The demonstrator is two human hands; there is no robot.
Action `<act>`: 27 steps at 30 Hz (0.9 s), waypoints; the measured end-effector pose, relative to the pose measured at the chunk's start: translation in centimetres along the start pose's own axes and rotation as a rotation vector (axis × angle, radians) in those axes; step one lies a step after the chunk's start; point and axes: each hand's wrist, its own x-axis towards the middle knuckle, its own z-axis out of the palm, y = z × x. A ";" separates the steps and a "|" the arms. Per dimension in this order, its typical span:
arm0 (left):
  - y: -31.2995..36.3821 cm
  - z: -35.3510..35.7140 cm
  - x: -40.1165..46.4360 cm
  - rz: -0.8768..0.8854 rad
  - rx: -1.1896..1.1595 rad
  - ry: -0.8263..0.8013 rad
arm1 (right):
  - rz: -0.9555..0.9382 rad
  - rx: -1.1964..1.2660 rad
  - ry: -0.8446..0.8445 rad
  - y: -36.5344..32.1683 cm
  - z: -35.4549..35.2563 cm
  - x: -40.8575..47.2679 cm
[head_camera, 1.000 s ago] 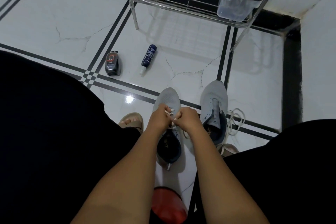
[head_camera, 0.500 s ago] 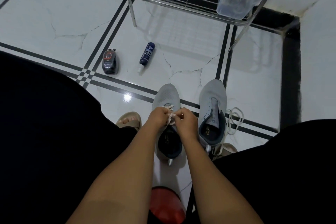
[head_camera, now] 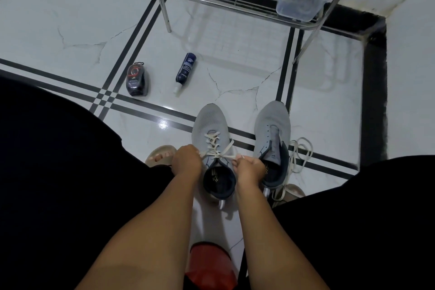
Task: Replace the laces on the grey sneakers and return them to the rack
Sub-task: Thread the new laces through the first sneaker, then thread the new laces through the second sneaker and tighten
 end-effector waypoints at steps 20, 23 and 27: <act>12.5 -2.3 -6.7 0.630 -0.288 -0.101 | -0.770 -1.248 -0.382 -32.4 -7.7 -11.3; 13.3 -1.0 -7.0 0.640 -0.191 -0.155 | -0.723 -1.289 -0.365 -38.2 -13.3 -12.1; 12.2 2.7 -5.8 0.645 -0.098 -0.168 | -0.654 -1.159 -0.392 -37.5 -18.8 -6.8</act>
